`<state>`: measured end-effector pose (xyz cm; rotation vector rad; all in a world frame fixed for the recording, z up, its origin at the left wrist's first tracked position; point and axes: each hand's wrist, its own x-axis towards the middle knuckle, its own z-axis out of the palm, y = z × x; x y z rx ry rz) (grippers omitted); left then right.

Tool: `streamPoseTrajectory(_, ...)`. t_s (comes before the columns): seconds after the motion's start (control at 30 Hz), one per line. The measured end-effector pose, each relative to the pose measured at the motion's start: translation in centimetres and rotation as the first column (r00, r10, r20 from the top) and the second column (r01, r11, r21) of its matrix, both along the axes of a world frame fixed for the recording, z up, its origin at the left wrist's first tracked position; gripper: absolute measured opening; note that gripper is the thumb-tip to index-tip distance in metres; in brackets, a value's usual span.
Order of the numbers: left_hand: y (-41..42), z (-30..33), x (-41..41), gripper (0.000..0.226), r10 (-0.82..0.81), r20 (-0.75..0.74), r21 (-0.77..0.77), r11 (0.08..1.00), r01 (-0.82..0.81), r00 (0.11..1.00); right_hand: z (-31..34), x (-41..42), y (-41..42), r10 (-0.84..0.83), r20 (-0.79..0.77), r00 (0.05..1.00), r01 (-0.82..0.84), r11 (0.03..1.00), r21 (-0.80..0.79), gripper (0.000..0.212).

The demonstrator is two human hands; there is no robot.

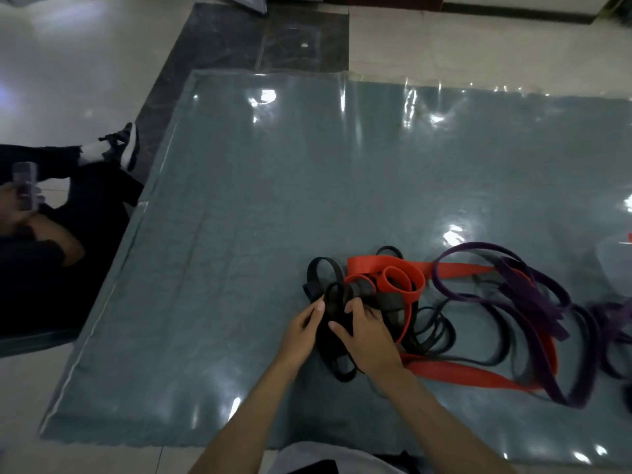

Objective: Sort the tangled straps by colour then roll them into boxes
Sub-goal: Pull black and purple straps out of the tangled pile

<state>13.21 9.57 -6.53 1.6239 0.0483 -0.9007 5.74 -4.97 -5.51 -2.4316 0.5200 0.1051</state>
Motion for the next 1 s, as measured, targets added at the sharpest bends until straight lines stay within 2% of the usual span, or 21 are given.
streamPoseTrajectory(0.1,-0.5,0.2,0.5,0.042,0.067,0.033,0.054,0.996,-0.069,0.997,-0.2,1.1,-0.4,0.053,-0.015,0.999,-0.053,0.997,-0.057,0.033)
streamPoseTrajectory(0.2,-1.3,-0.1,1.0,0.028,0.137,0.004,0.075,0.988,-0.137,0.991,-0.4,2.2,-0.1,0.1,-0.079,0.992,-0.105,0.992,-0.064,0.033)
streamPoseTrajectory(0.3,-2.1,-0.2,1.0,0.034,0.209,-0.032,0.044,0.977,-0.207,0.977,-0.1,3.4,-0.2,0.077,-0.095,0.993,-0.083,0.995,-0.063,0.032)
streamPoseTrajectory(0.43,-2.5,0.8,0.9,0.023,0.262,-0.054,-0.016,0.964,-0.264,0.963,0.5,3.3,-1.0,-0.012,-0.093,0.996,0.026,0.988,0.15,0.033)
streamPoseTrajectory(0.6,-1.1,2.5,0.6,0.033,0.254,-0.106,-0.117,0.957,-0.266,0.961,1.2,2.1,-1.9,-0.17,-0.035,0.985,0.169,0.896,0.411,0.03)
streamPoseTrajectory(0.77,-1.2,5.5,-0.5,0.034,0.207,0.046,-0.16,0.967,-0.198,0.977,3.4,0.5,-2.2,-0.259,0.074,0.963,0.18,0.822,0.54,0.028)
streamPoseTrajectory(1.0,-3.9,9.8,-4.4,0.027,0.245,0.284,-0.16,0.965,-0.206,0.927,6.7,-3.2,-3.2,-0.307,0.175,0.935,0.156,0.802,0.577,0.032)
